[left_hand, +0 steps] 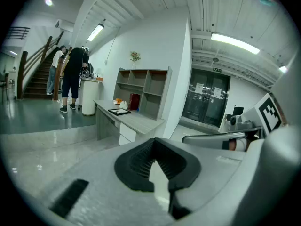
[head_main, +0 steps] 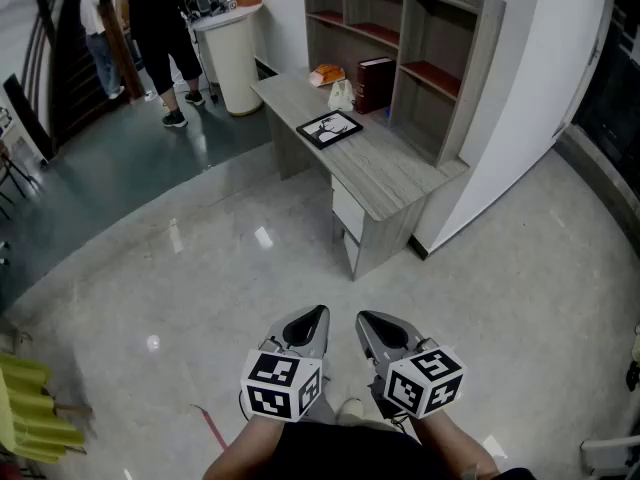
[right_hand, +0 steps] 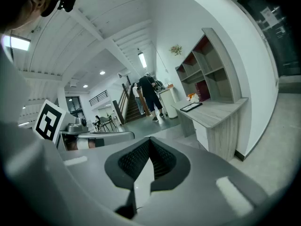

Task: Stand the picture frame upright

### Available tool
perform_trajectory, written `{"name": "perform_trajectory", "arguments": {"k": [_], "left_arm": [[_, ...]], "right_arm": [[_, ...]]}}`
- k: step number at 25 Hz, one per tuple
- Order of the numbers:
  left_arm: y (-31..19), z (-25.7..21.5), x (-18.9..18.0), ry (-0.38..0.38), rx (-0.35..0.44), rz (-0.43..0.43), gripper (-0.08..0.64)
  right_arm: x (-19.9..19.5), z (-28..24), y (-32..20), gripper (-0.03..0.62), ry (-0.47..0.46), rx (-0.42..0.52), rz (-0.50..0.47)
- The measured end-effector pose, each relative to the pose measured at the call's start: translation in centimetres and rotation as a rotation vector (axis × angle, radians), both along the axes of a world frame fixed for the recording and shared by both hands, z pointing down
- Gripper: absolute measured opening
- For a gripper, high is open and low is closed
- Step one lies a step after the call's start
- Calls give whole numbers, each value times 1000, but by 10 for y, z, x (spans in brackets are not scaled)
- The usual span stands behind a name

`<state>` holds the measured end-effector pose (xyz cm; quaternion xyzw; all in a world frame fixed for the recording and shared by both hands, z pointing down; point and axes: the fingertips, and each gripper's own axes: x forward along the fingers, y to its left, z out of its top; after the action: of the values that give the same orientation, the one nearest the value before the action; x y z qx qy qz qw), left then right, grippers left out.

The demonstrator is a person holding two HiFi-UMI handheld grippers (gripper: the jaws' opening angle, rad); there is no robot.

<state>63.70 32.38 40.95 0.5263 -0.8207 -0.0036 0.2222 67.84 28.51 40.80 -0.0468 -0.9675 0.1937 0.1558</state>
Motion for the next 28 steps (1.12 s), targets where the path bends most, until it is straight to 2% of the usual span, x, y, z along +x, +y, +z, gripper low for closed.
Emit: {"name": "perform_trajectory", "arguments": {"k": [16,28], "left_arm": [[-13,5,-32,17,-7,1,-3],[-21,9,-89,34,-27,11,-3]], "right_arm": [[-34,1,-14,-3,7,-54,13],[-96,5,-17,-3,43,-27,-13]]}}
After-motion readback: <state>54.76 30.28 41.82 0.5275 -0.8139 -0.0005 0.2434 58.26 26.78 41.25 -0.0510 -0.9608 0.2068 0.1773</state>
